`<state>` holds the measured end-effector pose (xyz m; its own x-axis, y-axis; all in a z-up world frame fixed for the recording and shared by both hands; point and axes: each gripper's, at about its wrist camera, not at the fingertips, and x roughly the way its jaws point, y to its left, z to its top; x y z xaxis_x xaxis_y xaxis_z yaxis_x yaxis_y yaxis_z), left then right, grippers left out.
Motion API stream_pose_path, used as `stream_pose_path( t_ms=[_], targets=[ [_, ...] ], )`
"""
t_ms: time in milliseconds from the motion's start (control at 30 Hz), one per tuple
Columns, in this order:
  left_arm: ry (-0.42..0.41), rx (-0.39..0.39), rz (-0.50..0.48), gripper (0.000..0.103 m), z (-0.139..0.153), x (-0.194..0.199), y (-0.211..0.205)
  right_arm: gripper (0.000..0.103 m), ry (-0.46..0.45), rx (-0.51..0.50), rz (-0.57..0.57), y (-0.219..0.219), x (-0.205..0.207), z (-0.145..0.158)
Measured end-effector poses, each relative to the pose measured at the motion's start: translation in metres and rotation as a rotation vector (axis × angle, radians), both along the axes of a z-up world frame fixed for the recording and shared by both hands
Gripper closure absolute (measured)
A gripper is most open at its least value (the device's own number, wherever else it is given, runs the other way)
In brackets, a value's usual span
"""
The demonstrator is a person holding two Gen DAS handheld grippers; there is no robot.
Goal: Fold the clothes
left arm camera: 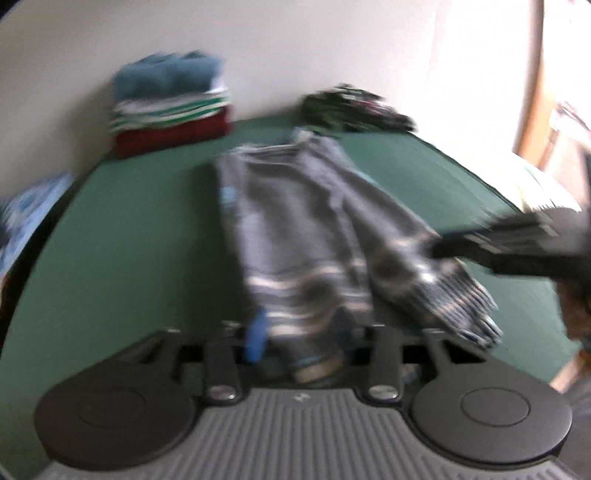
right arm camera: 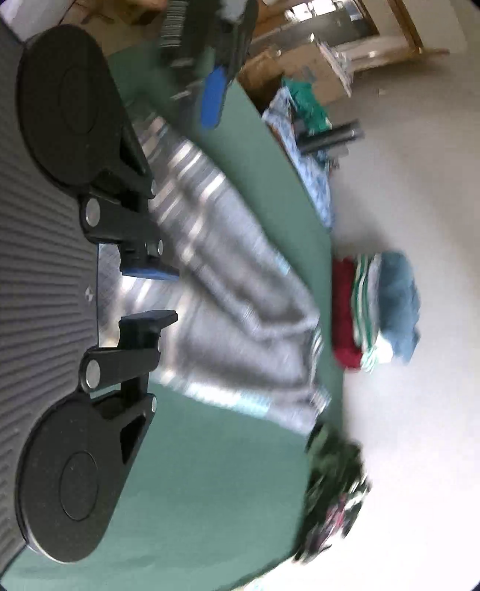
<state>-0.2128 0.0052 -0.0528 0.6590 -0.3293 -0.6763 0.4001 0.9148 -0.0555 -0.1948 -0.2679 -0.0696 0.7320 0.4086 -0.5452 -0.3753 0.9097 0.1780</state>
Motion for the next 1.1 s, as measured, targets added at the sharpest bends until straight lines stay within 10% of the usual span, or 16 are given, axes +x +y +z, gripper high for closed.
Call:
stream_pose_path(
  t_ms=[167,433,833,1100],
  targets=[
    [0.151,-0.112,0.104,0.099,-0.015,0.021,0.032,0.076,0.138,0.070,-0.033,-0.026,-0.014,-0.012],
    [0.270,-0.156,-0.003,0.096,-0.031,0.035,0.029,0.065,0.229,0.156,-0.102,-0.031,-0.024,-0.019],
    [0.371,-0.259,-0.016,0.052,-0.032,0.046,0.044,0.063,0.287,0.190,-0.068,-0.018,-0.022,-0.019],
    [0.361,-0.230,-0.064,0.043,-0.018,0.043,0.044,0.064,0.189,0.069,-0.069,-0.006,-0.033,0.008]
  ],
)
